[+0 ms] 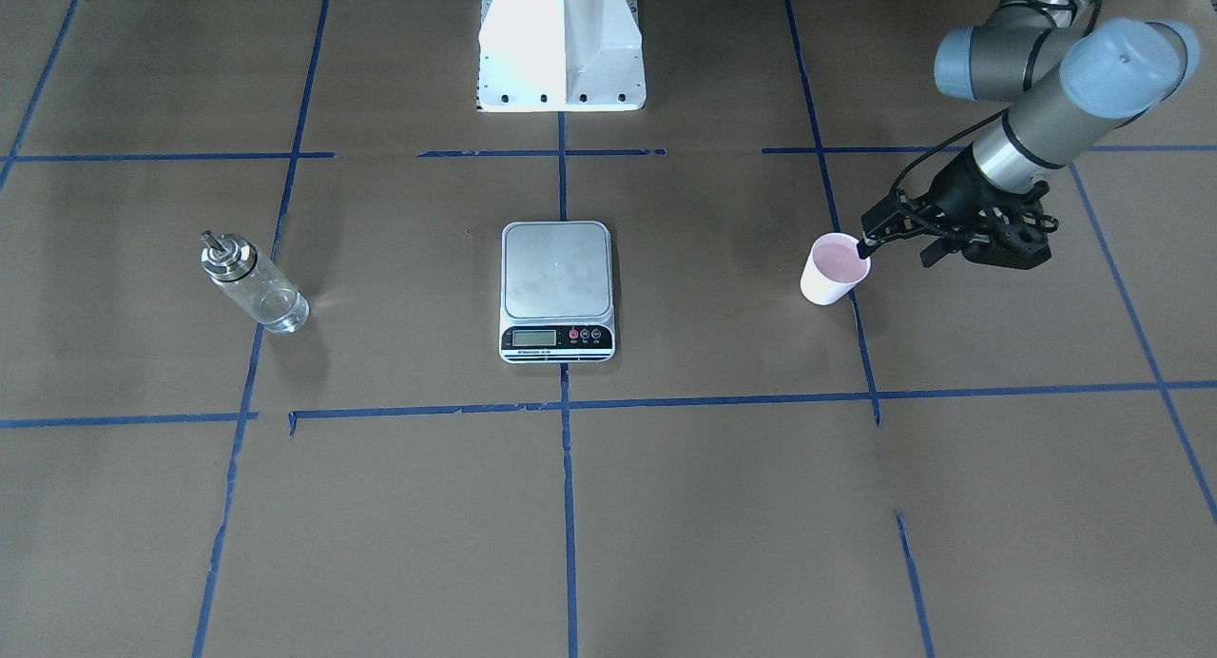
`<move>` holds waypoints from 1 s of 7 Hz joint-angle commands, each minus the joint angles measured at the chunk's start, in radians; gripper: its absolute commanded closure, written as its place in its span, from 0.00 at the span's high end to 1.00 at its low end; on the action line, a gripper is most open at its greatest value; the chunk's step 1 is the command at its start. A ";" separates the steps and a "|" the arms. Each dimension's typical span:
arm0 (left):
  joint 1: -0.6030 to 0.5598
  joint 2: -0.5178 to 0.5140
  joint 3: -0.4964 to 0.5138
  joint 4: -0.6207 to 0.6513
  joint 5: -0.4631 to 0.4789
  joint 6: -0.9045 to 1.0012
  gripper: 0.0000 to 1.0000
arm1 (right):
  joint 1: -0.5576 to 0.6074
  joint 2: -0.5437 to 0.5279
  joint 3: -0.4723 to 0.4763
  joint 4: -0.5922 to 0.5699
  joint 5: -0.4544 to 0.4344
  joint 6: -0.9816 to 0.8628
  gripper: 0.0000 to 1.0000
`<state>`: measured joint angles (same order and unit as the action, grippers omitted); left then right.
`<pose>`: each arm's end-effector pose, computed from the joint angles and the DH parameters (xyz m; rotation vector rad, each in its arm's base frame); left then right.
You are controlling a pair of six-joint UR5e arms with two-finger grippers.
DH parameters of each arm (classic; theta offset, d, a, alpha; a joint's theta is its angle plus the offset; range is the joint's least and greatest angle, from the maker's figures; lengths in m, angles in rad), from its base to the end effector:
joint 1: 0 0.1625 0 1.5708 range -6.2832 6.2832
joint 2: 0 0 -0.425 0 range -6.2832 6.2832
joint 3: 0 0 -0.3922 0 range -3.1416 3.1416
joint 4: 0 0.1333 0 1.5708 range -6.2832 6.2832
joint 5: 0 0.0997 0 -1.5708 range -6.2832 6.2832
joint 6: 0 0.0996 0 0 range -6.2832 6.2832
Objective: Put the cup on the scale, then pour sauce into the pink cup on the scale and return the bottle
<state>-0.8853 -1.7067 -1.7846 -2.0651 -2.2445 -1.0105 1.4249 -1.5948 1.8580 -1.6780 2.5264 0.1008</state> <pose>0.2934 -0.4712 0.4264 0.0618 1.0229 -0.0119 -0.0178 -0.4784 0.5266 0.0255 -0.9644 -0.1161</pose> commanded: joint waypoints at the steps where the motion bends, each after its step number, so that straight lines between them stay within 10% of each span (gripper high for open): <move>1: 0.034 -0.014 0.042 -0.003 0.020 -0.011 0.99 | -0.023 -0.004 0.003 0.023 0.000 0.036 1.00; 4: 0.055 -0.013 0.051 -0.001 0.011 -0.014 0.79 | -0.034 -0.002 0.003 0.023 0.002 0.037 1.00; 6: 0.057 -0.010 0.050 0.003 0.008 -0.016 0.04 | -0.034 -0.002 0.003 0.023 0.003 0.037 1.00; 7: 0.055 -0.002 0.048 0.009 0.008 -0.023 0.00 | -0.034 -0.001 0.003 0.023 0.003 0.037 1.00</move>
<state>-0.8295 -1.7151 -1.7351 -2.0609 -2.2357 -1.0281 1.3914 -1.5965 1.8607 -1.6552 2.5293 0.1380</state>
